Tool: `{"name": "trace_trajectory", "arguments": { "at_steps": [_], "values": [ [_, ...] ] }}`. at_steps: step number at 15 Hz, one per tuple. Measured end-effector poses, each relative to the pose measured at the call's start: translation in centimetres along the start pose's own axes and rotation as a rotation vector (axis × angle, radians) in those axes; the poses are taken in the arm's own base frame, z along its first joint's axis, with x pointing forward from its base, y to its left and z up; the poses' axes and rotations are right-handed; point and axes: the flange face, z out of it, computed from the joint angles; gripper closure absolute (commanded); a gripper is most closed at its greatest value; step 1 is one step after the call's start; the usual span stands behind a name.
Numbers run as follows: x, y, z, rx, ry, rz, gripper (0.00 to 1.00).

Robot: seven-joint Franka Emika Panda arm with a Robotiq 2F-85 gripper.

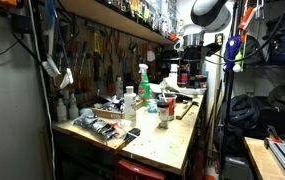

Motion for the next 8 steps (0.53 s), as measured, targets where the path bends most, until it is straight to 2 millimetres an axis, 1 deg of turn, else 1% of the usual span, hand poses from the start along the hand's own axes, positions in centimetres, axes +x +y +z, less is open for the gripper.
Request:
{"name": "trace_trajectory", "arguments": {
  "at_steps": [2, 3, 5, 8],
  "values": [
    [0.8, -1.3, -0.8, 0.052, 0.055, 0.025, 0.00],
    [1.4, -2.2, -1.6, 0.075, 0.093, 0.041, 0.00],
    [2.8, -4.5, -3.9, 0.079, 0.193, 0.072, 0.00],
    [5.0, -8.6, -7.0, 0.016, 0.367, 0.093, 0.00]
  ]
}}
